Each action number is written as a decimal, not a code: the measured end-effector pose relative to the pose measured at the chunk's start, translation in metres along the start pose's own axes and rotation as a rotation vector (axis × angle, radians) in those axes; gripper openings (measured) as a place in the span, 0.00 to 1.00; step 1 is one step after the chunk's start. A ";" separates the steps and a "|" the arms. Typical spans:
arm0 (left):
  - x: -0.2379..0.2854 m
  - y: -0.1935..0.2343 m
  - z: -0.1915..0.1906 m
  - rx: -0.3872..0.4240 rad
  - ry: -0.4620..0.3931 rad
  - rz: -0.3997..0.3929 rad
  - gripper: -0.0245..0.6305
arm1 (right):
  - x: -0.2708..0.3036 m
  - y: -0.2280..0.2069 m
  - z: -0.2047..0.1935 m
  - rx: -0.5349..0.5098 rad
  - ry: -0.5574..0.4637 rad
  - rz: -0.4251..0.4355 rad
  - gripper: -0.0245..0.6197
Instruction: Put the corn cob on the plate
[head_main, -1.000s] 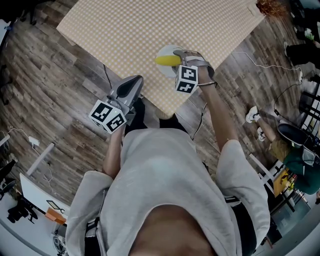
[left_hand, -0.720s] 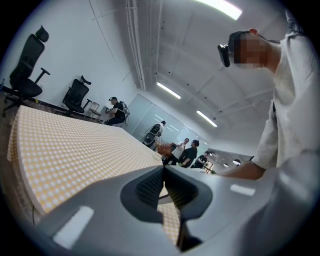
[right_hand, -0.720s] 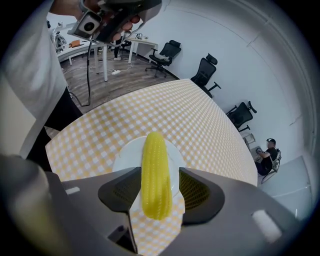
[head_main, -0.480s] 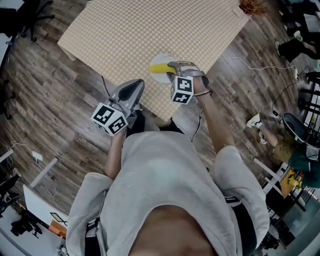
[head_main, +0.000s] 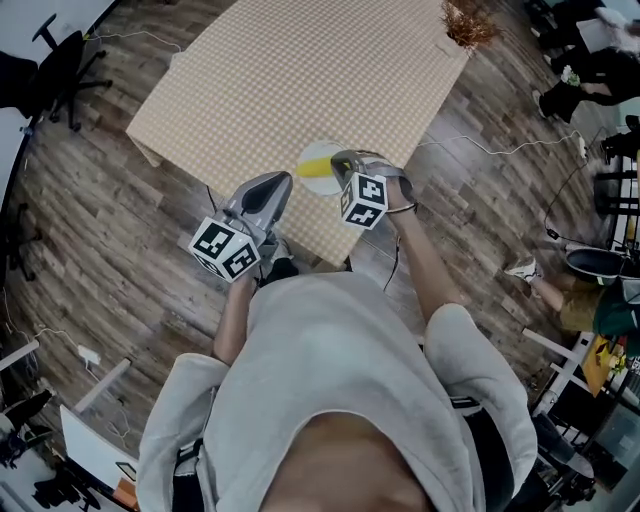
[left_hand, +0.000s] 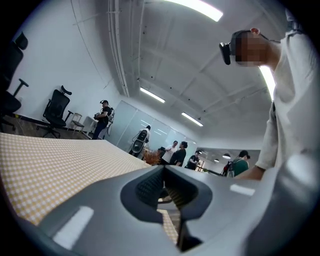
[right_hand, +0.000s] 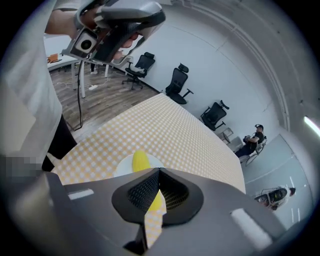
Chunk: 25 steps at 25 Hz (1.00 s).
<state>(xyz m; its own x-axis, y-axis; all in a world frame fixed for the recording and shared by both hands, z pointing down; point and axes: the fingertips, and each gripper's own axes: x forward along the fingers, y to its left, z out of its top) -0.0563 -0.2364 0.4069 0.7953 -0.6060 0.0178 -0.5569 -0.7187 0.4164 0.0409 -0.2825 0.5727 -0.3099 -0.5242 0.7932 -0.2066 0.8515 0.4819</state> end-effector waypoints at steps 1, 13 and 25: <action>-0.001 0.000 0.001 0.004 0.000 -0.013 0.05 | -0.003 -0.002 0.004 0.043 -0.015 -0.013 0.04; -0.027 -0.007 0.004 0.051 0.065 -0.167 0.05 | -0.063 -0.003 0.045 0.753 -0.318 -0.192 0.04; -0.061 -0.077 -0.007 0.119 0.036 -0.145 0.05 | -0.162 0.020 0.043 1.205 -0.806 -0.190 0.04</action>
<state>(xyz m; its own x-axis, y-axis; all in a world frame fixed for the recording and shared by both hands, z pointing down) -0.0606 -0.1413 0.3804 0.8761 -0.4822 -0.0006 -0.4588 -0.8339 0.3069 0.0471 -0.1814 0.4374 -0.5312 -0.8355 0.1405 -0.8124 0.4551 -0.3646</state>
